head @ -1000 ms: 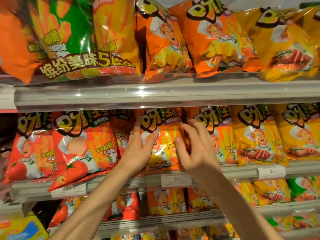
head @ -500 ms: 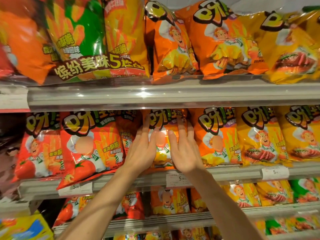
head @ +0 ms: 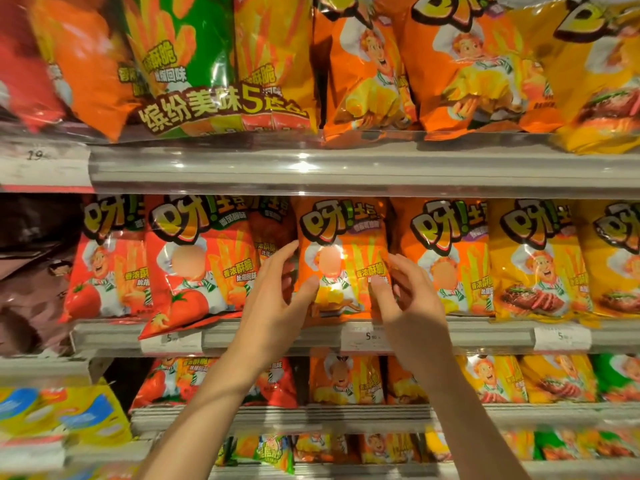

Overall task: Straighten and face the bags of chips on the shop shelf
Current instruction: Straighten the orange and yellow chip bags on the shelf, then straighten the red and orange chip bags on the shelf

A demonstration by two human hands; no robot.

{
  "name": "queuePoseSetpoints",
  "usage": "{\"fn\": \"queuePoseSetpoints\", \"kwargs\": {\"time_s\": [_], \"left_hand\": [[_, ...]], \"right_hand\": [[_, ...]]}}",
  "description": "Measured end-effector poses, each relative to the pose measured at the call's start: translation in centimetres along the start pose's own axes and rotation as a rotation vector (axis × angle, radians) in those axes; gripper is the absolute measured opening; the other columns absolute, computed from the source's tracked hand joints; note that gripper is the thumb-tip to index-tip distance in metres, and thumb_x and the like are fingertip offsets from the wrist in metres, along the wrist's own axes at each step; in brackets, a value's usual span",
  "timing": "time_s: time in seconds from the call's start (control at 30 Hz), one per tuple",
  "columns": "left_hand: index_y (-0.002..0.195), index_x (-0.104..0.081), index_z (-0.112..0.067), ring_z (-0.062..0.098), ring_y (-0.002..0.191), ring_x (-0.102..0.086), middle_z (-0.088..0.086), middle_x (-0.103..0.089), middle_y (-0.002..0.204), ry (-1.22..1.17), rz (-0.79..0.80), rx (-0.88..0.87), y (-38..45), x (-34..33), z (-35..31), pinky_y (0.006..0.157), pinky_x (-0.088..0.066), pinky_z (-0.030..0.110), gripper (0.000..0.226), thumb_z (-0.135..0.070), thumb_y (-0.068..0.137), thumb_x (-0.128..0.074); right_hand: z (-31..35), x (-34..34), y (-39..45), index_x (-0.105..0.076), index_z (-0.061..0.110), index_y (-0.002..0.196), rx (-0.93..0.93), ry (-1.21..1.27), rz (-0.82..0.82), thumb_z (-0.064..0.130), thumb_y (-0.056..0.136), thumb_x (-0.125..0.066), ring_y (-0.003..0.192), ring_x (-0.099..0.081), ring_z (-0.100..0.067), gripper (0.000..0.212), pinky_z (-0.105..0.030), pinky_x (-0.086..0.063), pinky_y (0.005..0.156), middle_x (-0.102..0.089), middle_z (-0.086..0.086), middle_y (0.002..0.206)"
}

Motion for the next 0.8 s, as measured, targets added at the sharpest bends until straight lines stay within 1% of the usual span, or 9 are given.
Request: {"fn": "queuePoseSetpoints", "kwargs": {"time_s": [0.07,0.13,0.17,0.3,0.43,0.53,0.6,0.7,0.8], "left_hand": [[0.136,-0.05,-0.038,-0.005,0.106,-0.059,-0.018,-0.06,0.121,-0.032,-0.066,0.026,-2.0,0.8,-0.6,0.088,-0.053,0.028,0.043,-0.044,0.095,-0.062],[0.12,-0.059,-0.038,0.003,0.087,-0.063,-0.011,-0.068,0.098,-0.073,-0.102,0.078,-4.1,1.5,-0.7,0.074,-0.054,0.029,0.029,-0.046,0.092,-0.061],[0.113,-0.062,-0.037,0.007,0.084,-0.065,-0.006,-0.07,0.094,-0.074,-0.102,0.105,-5.0,1.7,-0.6,0.073,-0.055,0.031,0.026,-0.048,0.09,-0.059],[0.104,-0.07,-0.036,0.014,0.089,-0.069,0.0,-0.074,0.094,-0.057,-0.026,0.194,-8.1,2.1,1.6,0.083,-0.055,0.035,0.017,-0.043,0.091,-0.061],[0.102,-0.071,-0.024,0.022,0.088,-0.066,0.012,-0.07,0.096,-0.16,-0.053,0.287,-10.1,3.2,3.1,0.077,-0.049,0.018,0.013,-0.016,0.097,-0.062],[0.102,-0.071,-0.021,0.015,0.09,-0.067,0.003,-0.072,0.095,-0.186,-0.07,0.309,-10.7,4.4,3.9,0.077,-0.048,0.013,0.013,-0.015,0.097,-0.061],[0.099,-0.072,-0.019,0.019,0.09,-0.068,0.005,-0.073,0.092,-0.199,-0.087,0.309,-10.8,5.5,4.6,0.075,-0.049,0.014,0.012,-0.014,0.098,-0.061],[0.093,-0.073,-0.024,0.018,0.083,-0.068,0.008,-0.072,0.087,-0.222,-0.091,0.288,-10.9,7.3,5.3,0.072,-0.05,0.019,0.009,-0.022,0.097,-0.065],[0.093,-0.073,-0.039,0.012,0.086,-0.07,-0.007,-0.075,0.089,-0.212,-0.08,0.222,-11.0,9.8,5.3,0.081,-0.053,0.036,0.009,-0.035,0.093,-0.065]], "right_hand": [[-0.5,1.1,-1.1,-0.062,0.029,0.122,-0.032,0.013,-0.022,0.035,0.095,-0.062,0.106,-0.065,-0.007,0.028,-0.016,-0.052,0.088,-0.067,0.006,0.118],[-1.0,2.1,-2.3,-0.067,0.025,0.11,-0.039,-0.032,0.0,0.046,0.094,-0.056,0.082,-0.069,-0.006,0.029,-0.019,-0.053,0.067,-0.071,0.008,0.097],[-1.3,2.4,-3.0,-0.068,0.024,0.103,-0.051,-0.045,0.021,0.049,0.095,-0.055,0.075,-0.067,-0.005,0.029,-0.022,-0.052,0.062,-0.07,0.01,0.088],[-3.5,2.4,-6.0,-0.069,0.03,0.092,-0.164,-0.049,0.119,0.034,0.096,-0.06,0.075,-0.066,-0.004,0.01,-0.02,-0.05,0.068,-0.071,0.01,0.079],[-5.3,1.9,-7.8,-0.068,0.031,0.09,-0.267,-0.053,0.176,0.03,0.097,-0.06,0.079,-0.069,-0.012,0.011,-0.033,-0.053,0.073,-0.072,0.006,0.081],[-5.7,1.6,-8.6,-0.069,0.029,0.086,-0.295,-0.063,0.179,0.028,0.098,-0.06,0.079,-0.069,-0.014,0.015,-0.041,-0.055,0.076,-0.072,0.006,0.078],[-5.5,1.2,-9.0,-0.07,0.028,0.085,-0.309,-0.075,0.177,0.028,0.098,-0.06,0.08,-0.069,-0.019,0.016,-0.045,-0.056,0.078,-0.072,0.005,0.078],[-4.6,0.1,-9.7,-0.07,0.023,0.082,-0.321,-0.052,0.148,0.023,0.097,-0.061,0.077,-0.067,-0.026,0.018,-0.041,-0.053,0.071,-0.071,0.001,0.075],[-2.6,-1.4,-10.6,-0.07,0.021,0.082,-0.302,-0.027,0.112,0.026,0.095,-0.06,0.076,-0.064,-0.028,0.018,-0.037,-0.049,0.069,-0.068,-0.007,0.075]]}}
Point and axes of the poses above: each hand's wrist, its own y-axis towards the middle knuckle, its own x-axis out of the back of the hand, z = x × y, the point moved 3 cm from there along y, towards the middle knuckle
